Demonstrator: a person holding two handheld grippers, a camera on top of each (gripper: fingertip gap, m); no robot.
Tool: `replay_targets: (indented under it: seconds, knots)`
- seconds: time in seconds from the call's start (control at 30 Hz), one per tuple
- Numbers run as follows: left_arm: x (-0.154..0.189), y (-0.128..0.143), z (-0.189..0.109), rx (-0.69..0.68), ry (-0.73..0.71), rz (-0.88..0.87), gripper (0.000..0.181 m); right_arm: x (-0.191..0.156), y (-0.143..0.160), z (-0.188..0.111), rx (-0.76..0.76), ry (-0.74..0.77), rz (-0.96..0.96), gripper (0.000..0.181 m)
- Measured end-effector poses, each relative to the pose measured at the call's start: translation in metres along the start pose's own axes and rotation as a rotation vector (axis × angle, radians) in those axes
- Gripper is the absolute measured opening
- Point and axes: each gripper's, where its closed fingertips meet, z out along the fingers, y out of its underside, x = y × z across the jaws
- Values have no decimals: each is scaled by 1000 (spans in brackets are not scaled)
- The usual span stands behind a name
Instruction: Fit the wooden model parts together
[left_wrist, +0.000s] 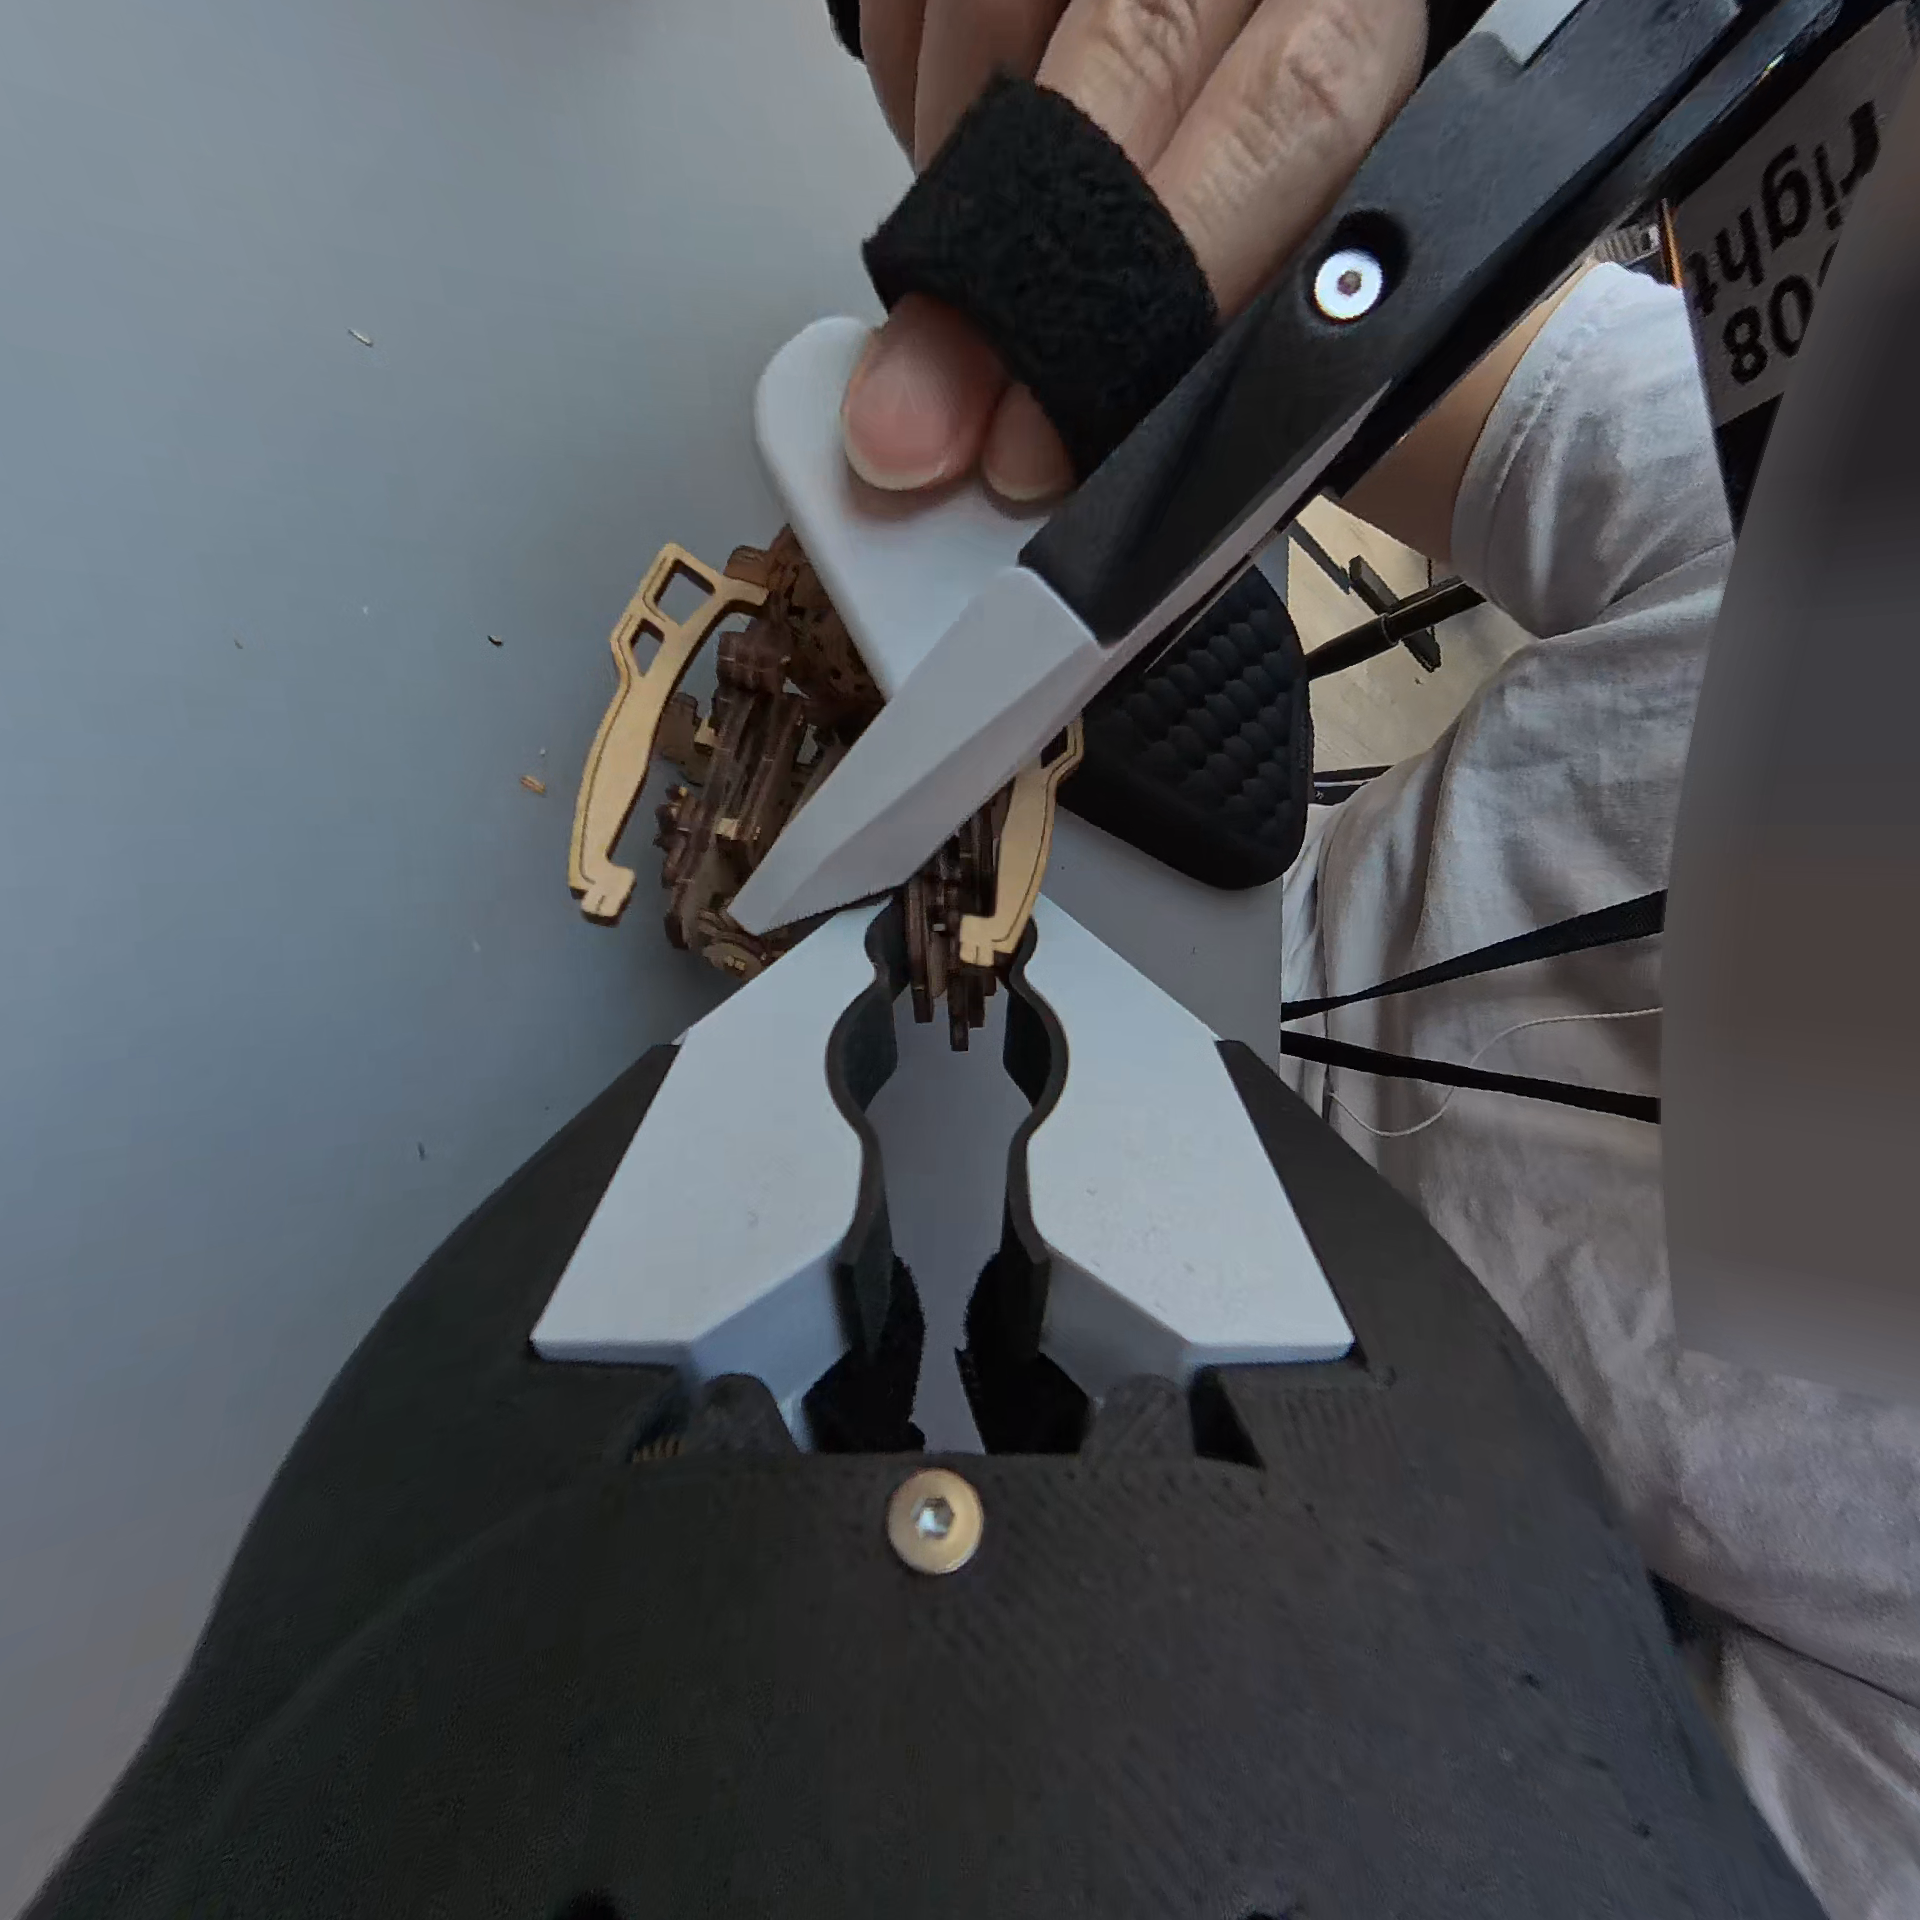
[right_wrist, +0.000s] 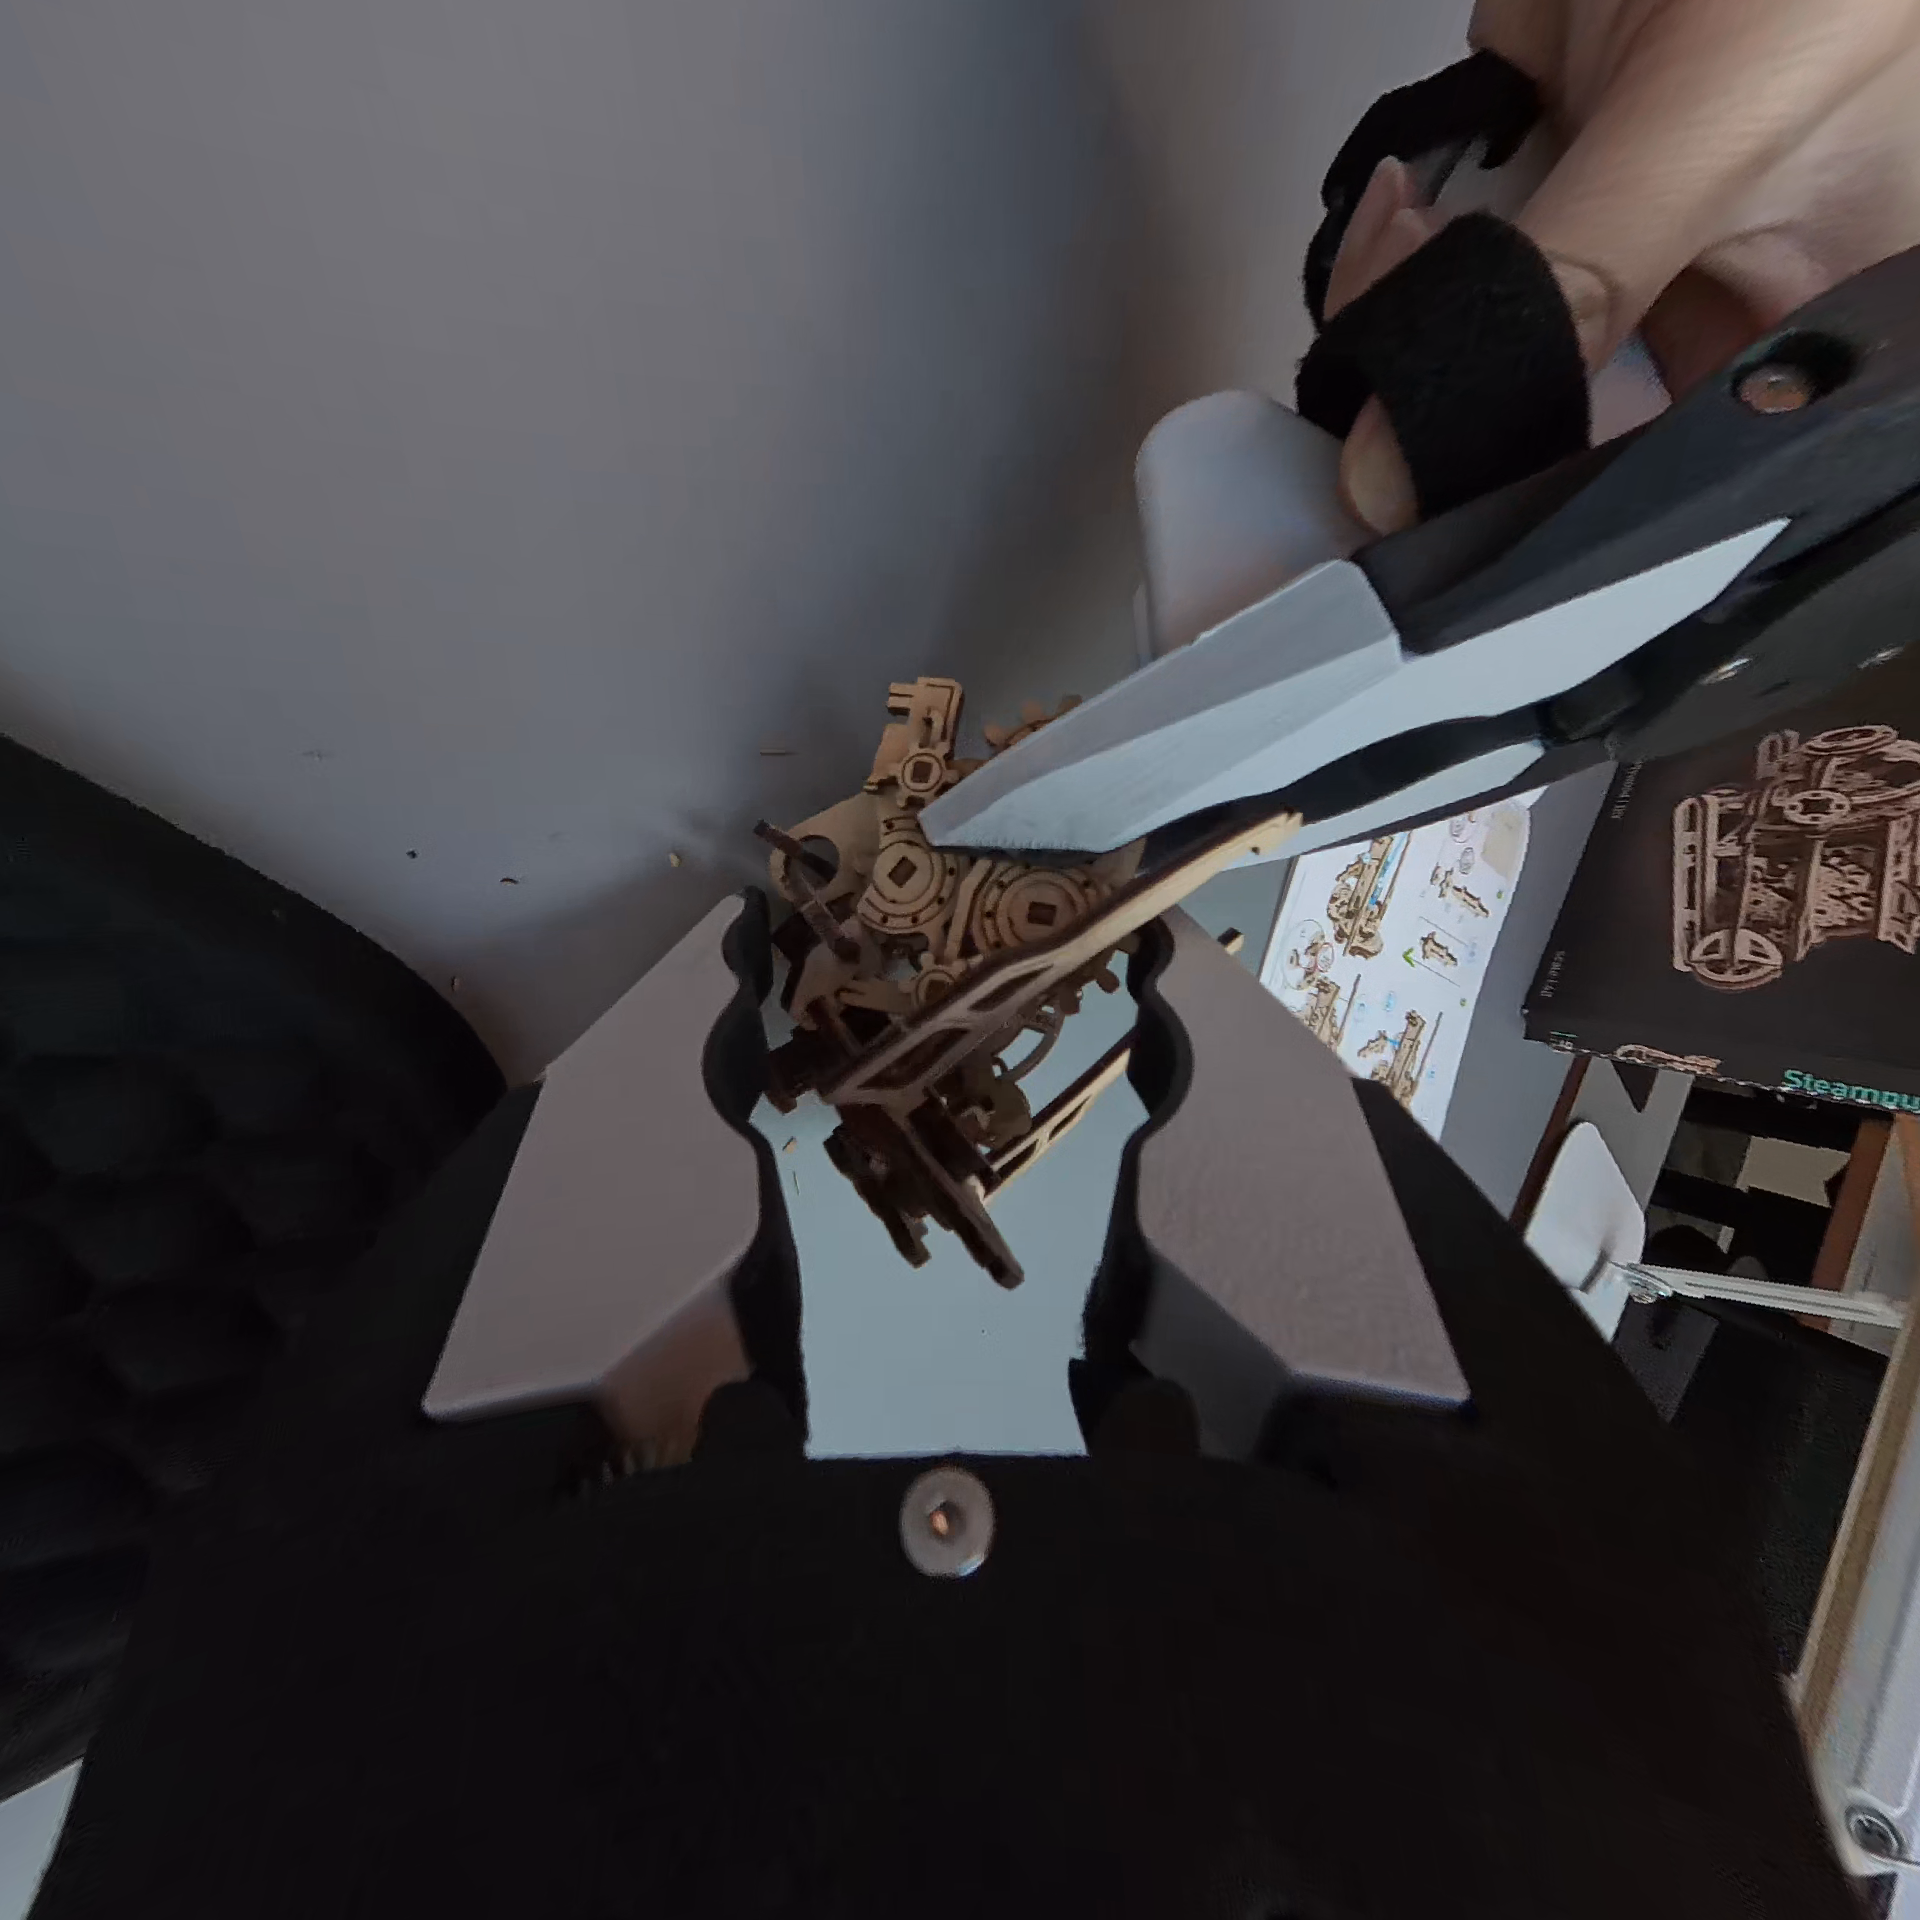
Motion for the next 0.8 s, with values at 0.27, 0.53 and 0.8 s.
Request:
replay_targets:
  seconds: [0.27,0.53,0.8]
  knots:
    - [-5,-8,-1,47,39,13,14,3,7,-1,11,-6,71,67]
    - [-5,-10,-6,214,140,-25,27,5,9,-2,56,-3,128,63]
    - [-10,4,5,304,96,-51,23,8,12,-2,67,5,153,64]
